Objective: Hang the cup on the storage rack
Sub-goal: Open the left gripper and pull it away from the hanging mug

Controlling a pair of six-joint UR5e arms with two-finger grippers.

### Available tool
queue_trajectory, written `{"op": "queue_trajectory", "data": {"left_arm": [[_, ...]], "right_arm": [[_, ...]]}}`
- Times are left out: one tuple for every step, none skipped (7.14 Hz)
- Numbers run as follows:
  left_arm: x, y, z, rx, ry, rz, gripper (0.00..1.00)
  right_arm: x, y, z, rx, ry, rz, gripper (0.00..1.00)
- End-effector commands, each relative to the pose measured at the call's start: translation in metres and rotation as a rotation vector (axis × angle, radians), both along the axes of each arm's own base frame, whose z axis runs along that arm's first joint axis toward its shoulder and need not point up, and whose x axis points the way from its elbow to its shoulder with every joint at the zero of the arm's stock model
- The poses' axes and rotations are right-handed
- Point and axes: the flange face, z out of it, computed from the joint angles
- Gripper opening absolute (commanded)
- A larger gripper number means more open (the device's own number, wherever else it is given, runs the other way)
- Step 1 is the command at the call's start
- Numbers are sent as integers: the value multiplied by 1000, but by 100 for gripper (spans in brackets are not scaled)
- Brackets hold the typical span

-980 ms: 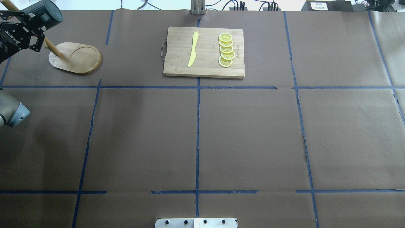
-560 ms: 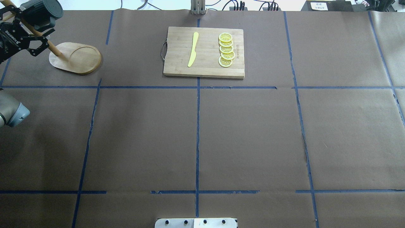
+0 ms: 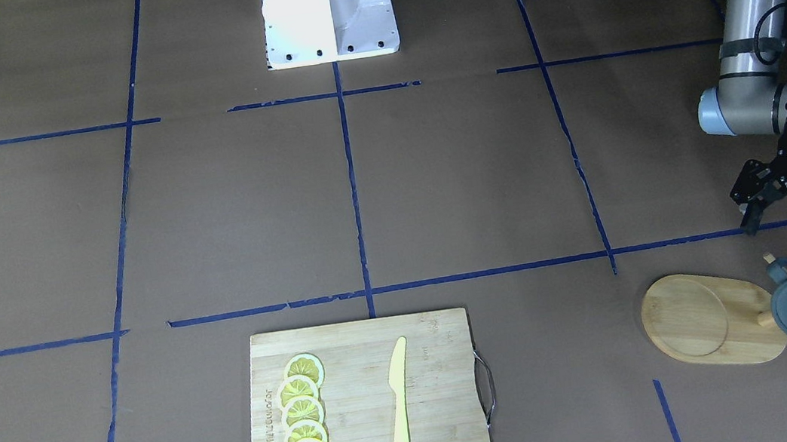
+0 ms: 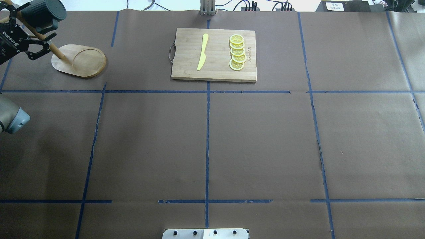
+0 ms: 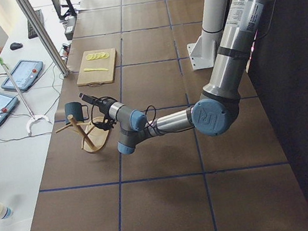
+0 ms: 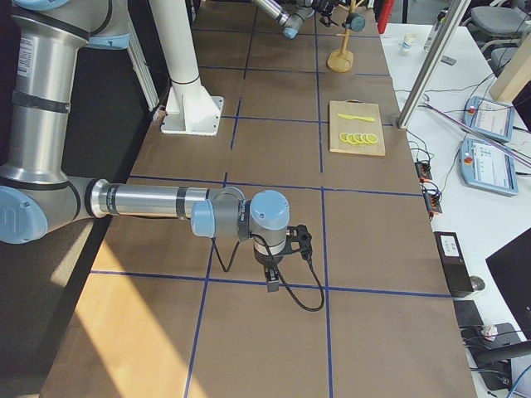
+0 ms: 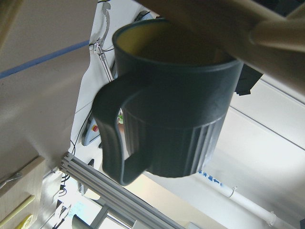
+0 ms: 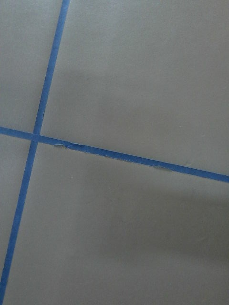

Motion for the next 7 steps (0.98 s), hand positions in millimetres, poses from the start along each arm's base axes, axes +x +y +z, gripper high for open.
{"op": "queue_trajectory", "data": {"left_arm": [[-32, 43, -7, 109, -85, 72, 100], [-44, 68, -3, 181, -177, 82, 100], [-62, 80, 0, 311, -343, 81, 100], [-83, 80, 9, 462, -596, 106, 100], [-108, 76, 18, 592, -811, 139, 100], [-117, 71, 25, 726, -993, 131, 100], [-118, 74, 42, 825, -1140, 102, 100]], "right_arm": [[0, 0, 0, -2, -2, 2, 100], [0, -1, 0, -2, -2, 2, 100], [0, 0, 1, -3, -2, 2, 100], [0, 0, 2, -7, -1, 3, 100], [0, 0, 2, -9, -3, 3, 100], [0, 1, 4, -12, -3, 3, 100], [0, 1, 4, -13, -3, 3, 100]]}}
